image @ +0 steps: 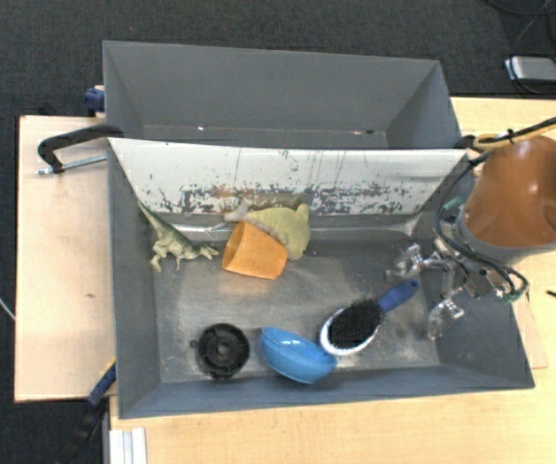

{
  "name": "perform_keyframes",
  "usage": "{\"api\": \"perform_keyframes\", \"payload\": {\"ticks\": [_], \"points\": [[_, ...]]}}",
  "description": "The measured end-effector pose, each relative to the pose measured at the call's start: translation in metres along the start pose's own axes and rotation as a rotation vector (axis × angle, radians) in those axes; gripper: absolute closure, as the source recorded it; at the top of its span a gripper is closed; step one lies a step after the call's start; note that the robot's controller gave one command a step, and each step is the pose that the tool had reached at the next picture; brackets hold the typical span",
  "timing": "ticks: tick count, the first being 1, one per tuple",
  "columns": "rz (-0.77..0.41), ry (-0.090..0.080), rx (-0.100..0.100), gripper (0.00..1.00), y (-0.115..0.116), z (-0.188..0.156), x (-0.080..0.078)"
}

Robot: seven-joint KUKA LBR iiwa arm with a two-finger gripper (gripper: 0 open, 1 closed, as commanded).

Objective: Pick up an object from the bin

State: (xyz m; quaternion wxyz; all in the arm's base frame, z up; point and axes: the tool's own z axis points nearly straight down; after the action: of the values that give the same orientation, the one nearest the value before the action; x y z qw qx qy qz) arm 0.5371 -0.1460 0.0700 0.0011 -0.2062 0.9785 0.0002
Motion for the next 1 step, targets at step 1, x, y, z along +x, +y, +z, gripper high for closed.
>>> {"api": "perform_keyframes", "payload": {"ticks": [1], "points": [[-0.004,-0.004,0.002,1.00,0.0007,-0.0022,-0.0025]]}}
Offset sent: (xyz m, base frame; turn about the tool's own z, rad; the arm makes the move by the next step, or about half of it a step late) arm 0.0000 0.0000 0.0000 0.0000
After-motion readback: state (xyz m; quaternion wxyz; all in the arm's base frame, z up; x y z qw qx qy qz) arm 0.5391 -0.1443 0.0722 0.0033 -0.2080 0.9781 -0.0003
